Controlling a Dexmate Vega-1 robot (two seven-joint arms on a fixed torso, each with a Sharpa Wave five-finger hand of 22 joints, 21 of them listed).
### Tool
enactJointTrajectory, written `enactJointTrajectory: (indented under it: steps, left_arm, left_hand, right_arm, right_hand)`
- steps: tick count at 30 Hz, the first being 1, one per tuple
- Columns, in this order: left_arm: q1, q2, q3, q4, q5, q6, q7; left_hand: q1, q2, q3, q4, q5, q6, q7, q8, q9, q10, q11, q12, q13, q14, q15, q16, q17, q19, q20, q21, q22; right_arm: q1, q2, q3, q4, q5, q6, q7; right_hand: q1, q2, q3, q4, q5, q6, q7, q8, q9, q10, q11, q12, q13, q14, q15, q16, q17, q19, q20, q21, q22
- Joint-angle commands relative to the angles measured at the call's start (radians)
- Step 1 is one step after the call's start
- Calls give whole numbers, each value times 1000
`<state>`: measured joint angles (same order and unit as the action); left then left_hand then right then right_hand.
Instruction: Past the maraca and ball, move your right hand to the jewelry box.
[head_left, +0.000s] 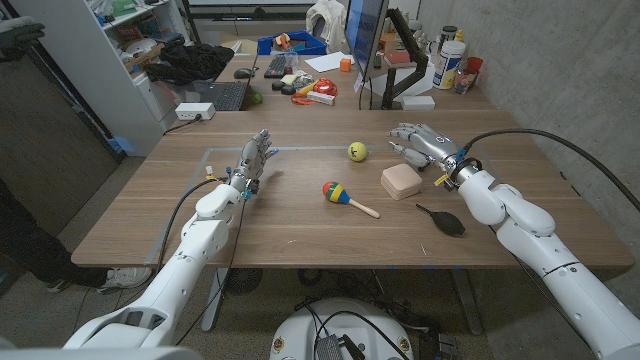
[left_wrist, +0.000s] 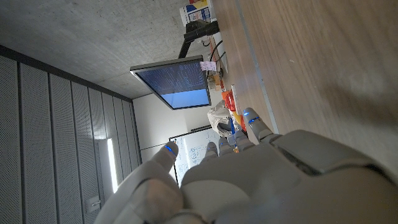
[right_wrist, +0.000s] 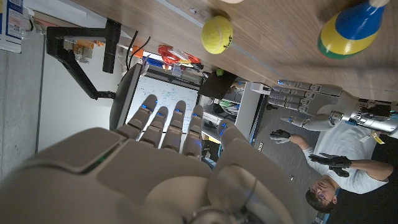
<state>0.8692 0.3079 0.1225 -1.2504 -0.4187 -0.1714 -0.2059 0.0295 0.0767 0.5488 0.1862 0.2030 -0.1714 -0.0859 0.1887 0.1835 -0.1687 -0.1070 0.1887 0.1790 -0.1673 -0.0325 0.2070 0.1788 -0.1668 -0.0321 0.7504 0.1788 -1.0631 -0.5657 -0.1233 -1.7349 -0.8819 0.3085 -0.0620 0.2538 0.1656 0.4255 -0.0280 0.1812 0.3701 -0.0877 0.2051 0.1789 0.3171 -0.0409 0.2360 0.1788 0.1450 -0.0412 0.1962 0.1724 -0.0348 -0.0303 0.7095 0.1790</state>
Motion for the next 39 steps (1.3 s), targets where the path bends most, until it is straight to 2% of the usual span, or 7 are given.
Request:
enactJointTrajectory:
  steps: [1, 26, 31, 39]
  left_arm:
    - [6, 0, -1, -6, 1, 2, 3]
    - [16, 0, -1, -15, 0, 1, 8]
    - [18, 0, -1, -18, 1, 5, 11]
    - [20, 1, -1, -22, 2, 6, 12]
  left_hand:
    - [-5, 97, 6, -1, 5, -25, -8, 2, 2, -1, -4, 1, 2, -42, -28, -1, 6, -66, -60, -2, 5]
    - [-5, 97, 6, -1, 5, -26, -8, 1, 2, -1, -3, 1, 2, -41, -27, -2, 6, -64, -61, -5, 5]
    - [-5, 97, 6, -1, 5, -26, -8, 1, 2, -1, -3, 1, 2, -41, -26, -2, 6, -65, -61, -6, 5]
    - [-5, 97, 6, -1, 5, -26, -9, 1, 2, -2, -4, 0, 2, -41, -27, -2, 6, -64, -60, -6, 5]
  right_arm:
    - [0, -12, -10, -6, -19, -16, 9]
    - [-5, -30, -29, -18, -48, -39, 27]
    - [-7, -31, -32, -23, -56, -47, 29]
    - [-5, -38, -39, -22, -60, -42, 31]
  right_hand:
    - [16, -4, 4, -5, 2, 9, -2, 1, 6, 8, 2, 2, 3, 9, -34, -4, -1, 11, -59, -4, 2]
    - [36, 0, 11, -18, 2, 21, -8, -1, 6, 12, -2, -2, 3, 13, -36, -5, -1, 17, -58, -8, 2]
    - [43, 0, 14, -23, 2, 22, -9, -3, 6, 13, -4, -3, 3, 22, -38, -3, -1, 22, -50, -8, 2]
    - [45, 1, 13, -24, 1, 25, -9, -4, 6, 14, -4, -5, 3, 25, -40, -2, 0, 28, -57, -8, 2]
